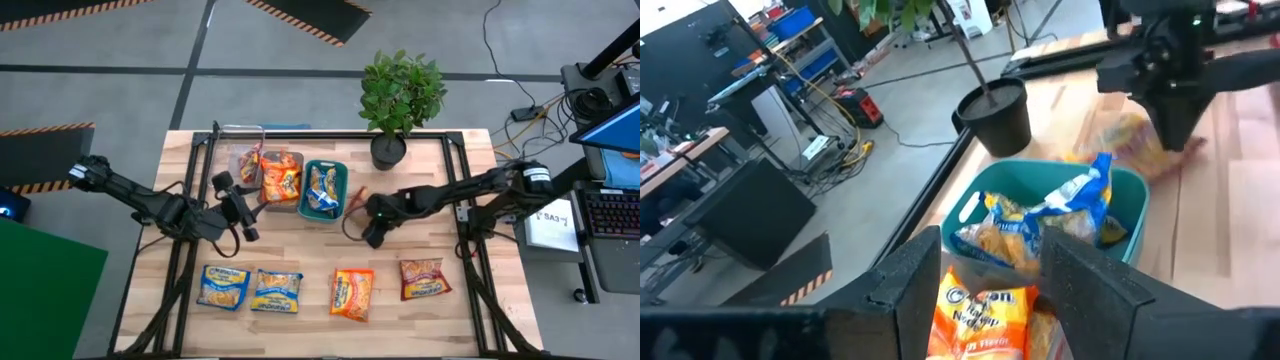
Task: Sort Maruchan noodles
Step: Put the red noodle pack into the transparent bin
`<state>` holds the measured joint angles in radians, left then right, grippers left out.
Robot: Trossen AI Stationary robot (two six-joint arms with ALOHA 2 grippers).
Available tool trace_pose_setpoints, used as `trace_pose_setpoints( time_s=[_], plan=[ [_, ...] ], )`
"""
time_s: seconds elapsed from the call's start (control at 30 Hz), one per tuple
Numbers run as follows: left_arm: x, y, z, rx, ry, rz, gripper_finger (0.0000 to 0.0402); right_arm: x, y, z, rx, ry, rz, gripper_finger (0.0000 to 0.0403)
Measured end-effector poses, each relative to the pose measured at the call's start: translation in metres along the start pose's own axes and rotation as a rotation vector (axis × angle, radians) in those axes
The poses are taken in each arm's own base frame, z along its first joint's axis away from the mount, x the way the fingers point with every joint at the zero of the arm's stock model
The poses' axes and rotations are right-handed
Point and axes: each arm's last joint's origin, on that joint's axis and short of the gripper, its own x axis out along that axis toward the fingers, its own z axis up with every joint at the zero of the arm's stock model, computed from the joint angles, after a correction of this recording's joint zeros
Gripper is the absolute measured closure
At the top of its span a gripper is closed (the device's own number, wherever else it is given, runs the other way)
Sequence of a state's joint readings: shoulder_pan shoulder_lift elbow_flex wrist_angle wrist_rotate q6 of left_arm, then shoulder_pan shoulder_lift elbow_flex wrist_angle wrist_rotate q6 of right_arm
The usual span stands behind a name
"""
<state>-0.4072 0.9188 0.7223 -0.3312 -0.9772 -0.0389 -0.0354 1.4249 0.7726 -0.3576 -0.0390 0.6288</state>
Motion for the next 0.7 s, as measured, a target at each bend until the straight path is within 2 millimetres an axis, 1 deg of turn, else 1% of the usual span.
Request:
trace_pose_setpoints(
  time_s=[0.13, 0.27, 0.37, 0.47, 0.6, 0.7],
  plan=[
    [0.000, 0.000, 0.003, -0.028, -0.020, -0.001, 0.0242, -0.022, 0.019, 0.006, -0.075, 0.009, 0.010, 0.0360],
    [0.002, -0.005, 0.008, -0.076, -0.055, -0.039, 0.0245, -0.044, 0.027, 0.008, -0.098, -0.019, 0.038, 0.0360],
    [0.008, -0.016, 0.012, -0.089, -0.080, -0.092, 0.0254, -0.053, 0.022, 0.001, -0.101, -0.045, 0.040, 0.0360],
    [0.016, -0.030, 0.014, -0.074, -0.098, -0.134, 0.0268, -0.057, 0.012, -0.008, -0.095, -0.096, -0.028, 0.0360],
    [0.028, -0.050, 0.017, -0.067, -0.098, -0.168, 0.0288, -0.052, -0.004, -0.020, -0.057, -0.157, -0.184, 0.0360],
    [0.035, -0.065, 0.019, -0.059, -0.075, -0.201, 0.0301, -0.046, -0.013, -0.026, -0.012, -0.201, -0.281, 0.0360]
  ],
)
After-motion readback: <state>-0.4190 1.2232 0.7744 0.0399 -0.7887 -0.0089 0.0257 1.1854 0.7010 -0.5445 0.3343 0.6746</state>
